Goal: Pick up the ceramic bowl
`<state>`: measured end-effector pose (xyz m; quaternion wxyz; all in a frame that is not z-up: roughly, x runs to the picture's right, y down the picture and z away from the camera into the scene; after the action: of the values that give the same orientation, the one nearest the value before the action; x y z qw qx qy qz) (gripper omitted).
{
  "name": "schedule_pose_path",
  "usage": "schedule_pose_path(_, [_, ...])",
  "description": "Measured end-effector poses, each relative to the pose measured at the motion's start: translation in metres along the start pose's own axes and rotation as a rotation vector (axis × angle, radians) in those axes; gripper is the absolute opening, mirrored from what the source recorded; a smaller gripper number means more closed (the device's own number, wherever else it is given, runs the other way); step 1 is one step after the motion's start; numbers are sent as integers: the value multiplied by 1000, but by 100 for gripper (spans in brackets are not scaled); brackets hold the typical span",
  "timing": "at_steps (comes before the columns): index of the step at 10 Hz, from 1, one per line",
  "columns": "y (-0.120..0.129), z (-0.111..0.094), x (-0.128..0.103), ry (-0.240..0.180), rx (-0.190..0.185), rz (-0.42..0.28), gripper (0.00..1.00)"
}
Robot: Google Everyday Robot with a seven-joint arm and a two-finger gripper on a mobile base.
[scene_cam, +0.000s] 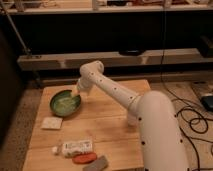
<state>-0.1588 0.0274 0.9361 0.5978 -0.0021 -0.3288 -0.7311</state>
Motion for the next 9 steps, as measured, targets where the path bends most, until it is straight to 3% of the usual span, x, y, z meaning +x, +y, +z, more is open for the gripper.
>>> schedule_pose_path(2, [3,-4,0,-11,10,-4,64])
schedule_pose_path(4, [-3,1,1,-38,90,-23,64])
schedule_pose_path(6, [-5,4,1,-57,140,-33,64])
schedule_pose_path(8, [-7,8,3,-73,159,-42,64])
schedule_pose_path(9, [-7,11,2,-85,152,-44,64])
